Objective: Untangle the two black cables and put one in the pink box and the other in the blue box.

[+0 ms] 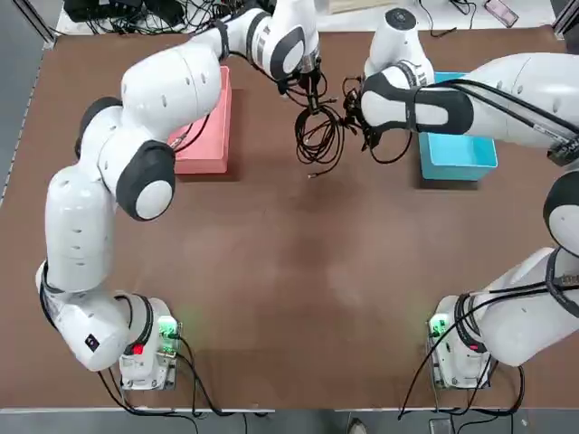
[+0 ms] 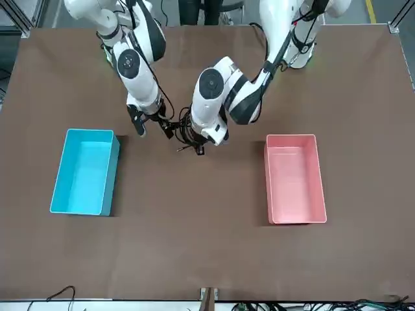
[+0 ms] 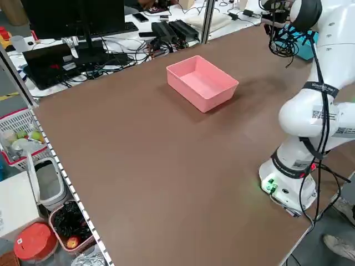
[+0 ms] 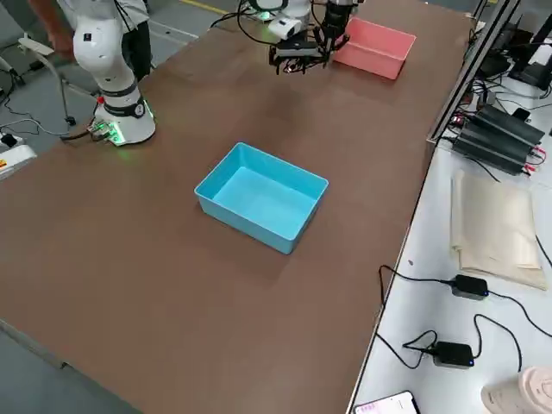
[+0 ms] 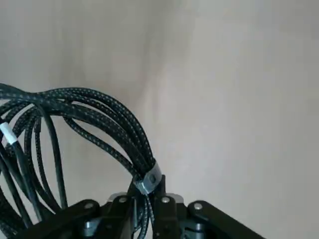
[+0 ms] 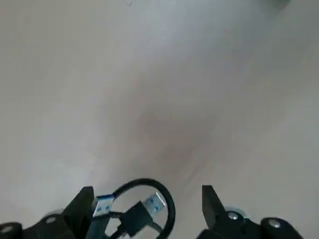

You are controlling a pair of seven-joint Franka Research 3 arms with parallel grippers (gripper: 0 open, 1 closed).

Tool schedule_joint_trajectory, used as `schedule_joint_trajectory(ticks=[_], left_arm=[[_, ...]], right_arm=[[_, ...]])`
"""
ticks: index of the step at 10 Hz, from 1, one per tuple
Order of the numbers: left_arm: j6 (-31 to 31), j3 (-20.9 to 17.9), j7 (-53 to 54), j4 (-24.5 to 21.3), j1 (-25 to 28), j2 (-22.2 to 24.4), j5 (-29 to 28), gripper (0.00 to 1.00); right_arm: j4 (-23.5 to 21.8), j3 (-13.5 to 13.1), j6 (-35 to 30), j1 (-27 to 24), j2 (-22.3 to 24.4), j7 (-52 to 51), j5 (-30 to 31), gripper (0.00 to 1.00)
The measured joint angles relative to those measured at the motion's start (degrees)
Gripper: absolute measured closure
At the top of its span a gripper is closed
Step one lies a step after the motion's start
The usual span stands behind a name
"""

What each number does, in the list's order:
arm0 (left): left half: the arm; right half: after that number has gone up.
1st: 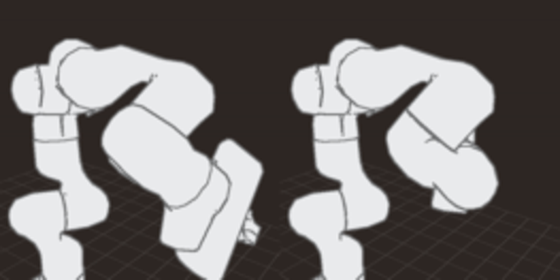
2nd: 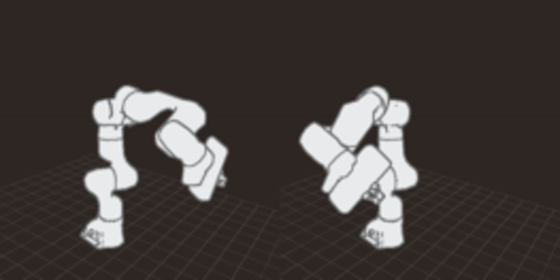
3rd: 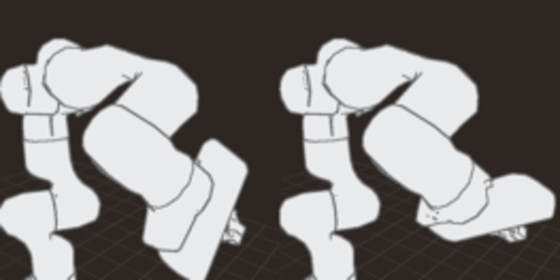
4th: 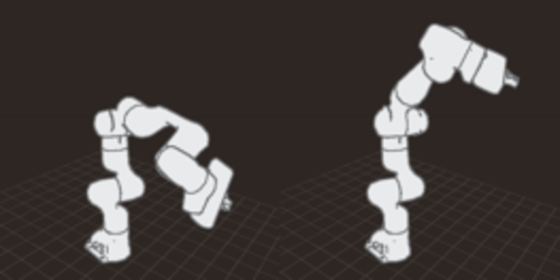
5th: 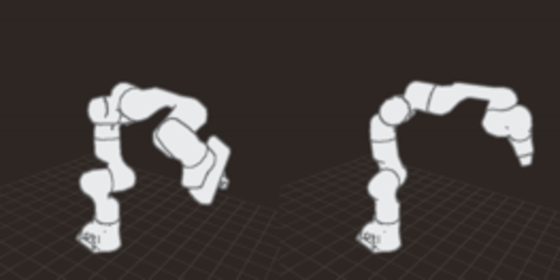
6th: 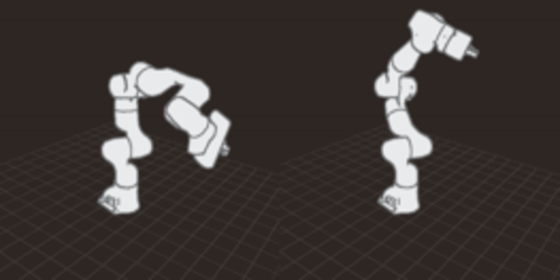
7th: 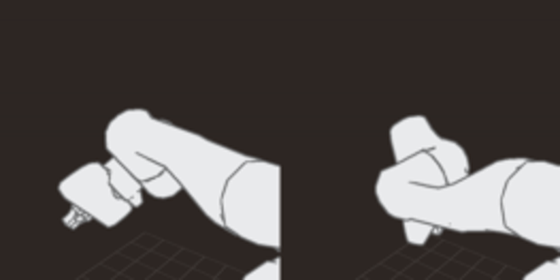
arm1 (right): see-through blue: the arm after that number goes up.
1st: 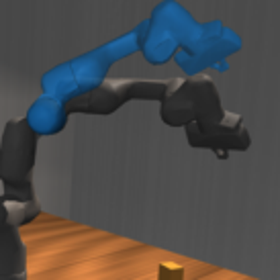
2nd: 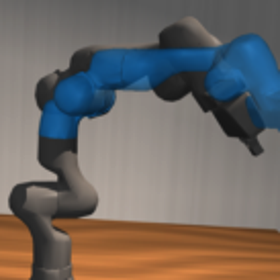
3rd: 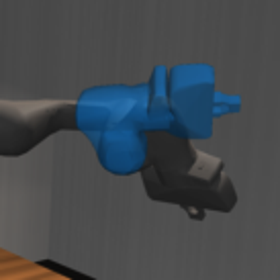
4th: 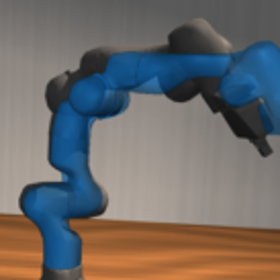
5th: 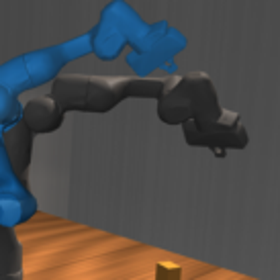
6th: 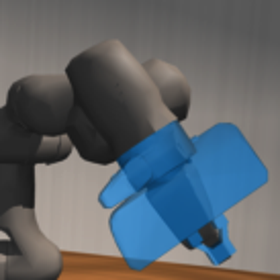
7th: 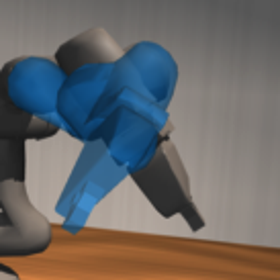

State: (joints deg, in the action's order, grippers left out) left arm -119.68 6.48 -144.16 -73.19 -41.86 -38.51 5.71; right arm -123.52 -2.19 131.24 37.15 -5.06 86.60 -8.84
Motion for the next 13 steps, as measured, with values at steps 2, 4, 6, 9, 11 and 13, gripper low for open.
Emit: schedule_joint_trajectory(ticks=[2,4,6,9,11,13], left_arm=[[0.0,0.0,0.0,0.0,0.0,0.0,0.0,0.86],[0.0,0.0,0.0,0.1,0.0,0.0,0.0,0.86],[0.0,0.0,0.0,0.1,0.0,0.0,0.0,0.86],[0.0,0.1,0.0,0.1,-0.1,0.0,0.1,0.86],[0.0,-0.1,0.0,0.2,-0.1,0.0,0.1,0.86],[0.1,-0.8,0.2,0.2,0.0,-0.1,0.1,0.86]], right_arm=[[0.3,0.0,-0.1,0.1,0.0,0.7,0.0,0.31],[0.5,0.0,-0.5,0.1,0.0,0.7,0.0,0.62],[1.7,0.0,-2.6,0.1,0.0,0.8,0.0,0.75],[4.1,-0.3,-5.5,0.1,0.0,0.8,0.0,0.82],[7.1,-0.9,-9.7,-0.4,0.1,0.8,0.0,0.83],[10.9,-1.2,-15.5,-2.8,0.3,-1.0,0.0,0.83]])
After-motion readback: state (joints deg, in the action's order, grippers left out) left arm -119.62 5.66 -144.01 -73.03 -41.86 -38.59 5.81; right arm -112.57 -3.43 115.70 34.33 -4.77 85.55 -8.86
